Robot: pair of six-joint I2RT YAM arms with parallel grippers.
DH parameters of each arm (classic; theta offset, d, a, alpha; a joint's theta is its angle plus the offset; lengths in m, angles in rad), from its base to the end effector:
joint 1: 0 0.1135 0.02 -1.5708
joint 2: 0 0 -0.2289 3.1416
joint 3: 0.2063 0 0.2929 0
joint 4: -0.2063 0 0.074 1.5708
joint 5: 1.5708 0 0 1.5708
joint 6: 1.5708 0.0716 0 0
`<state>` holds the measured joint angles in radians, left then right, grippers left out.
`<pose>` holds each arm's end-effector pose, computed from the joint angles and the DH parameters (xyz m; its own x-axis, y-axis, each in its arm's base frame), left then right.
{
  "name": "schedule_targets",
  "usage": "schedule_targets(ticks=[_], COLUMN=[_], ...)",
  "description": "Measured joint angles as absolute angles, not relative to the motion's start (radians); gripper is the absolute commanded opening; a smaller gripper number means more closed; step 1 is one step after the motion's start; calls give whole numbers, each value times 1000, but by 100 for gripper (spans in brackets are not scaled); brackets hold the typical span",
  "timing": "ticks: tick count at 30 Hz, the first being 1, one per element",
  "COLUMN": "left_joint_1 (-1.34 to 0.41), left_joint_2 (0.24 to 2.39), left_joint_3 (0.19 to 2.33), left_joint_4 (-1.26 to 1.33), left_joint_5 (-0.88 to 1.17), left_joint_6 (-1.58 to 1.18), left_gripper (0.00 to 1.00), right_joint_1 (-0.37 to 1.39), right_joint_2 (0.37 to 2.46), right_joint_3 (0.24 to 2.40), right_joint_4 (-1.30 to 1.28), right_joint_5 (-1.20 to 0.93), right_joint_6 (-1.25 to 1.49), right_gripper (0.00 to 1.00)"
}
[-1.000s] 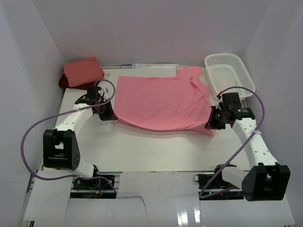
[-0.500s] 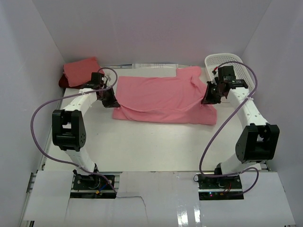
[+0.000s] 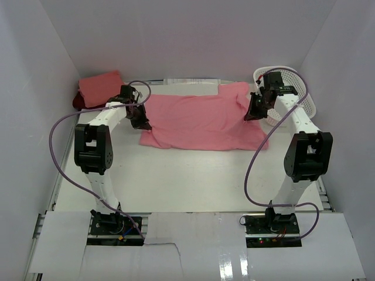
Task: Fold and stack the t-shirts
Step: Fold the flattened tshirt in 1/3 of the way
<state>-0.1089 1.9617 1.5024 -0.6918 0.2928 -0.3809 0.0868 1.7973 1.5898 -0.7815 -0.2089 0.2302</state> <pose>0.4440 -0.0693 0.1216 -0.9249 -0.2569 -0.2803 -0.1323 0.9086 -0.3962 0.4405 0.0532 0.2159 -0.8556 0.1496 -0.4955 -0.0032 0.9558 0.2941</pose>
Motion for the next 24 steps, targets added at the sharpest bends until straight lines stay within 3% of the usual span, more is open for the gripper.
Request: schedule_targets(ticks=[24], left_joint_1=[-114], left_joint_2=[1975], left_joint_3=[1619], left_joint_4=[-754], left_joint_5=[202], left_joint_6=[-382], left_gripper=[0], right_joint_1=[88], right_joint_2=[2033], right_joint_3=[1839], right_joint_4=[-822], right_joint_5=[-225], right_joint_6=[215], right_gripper=[8])
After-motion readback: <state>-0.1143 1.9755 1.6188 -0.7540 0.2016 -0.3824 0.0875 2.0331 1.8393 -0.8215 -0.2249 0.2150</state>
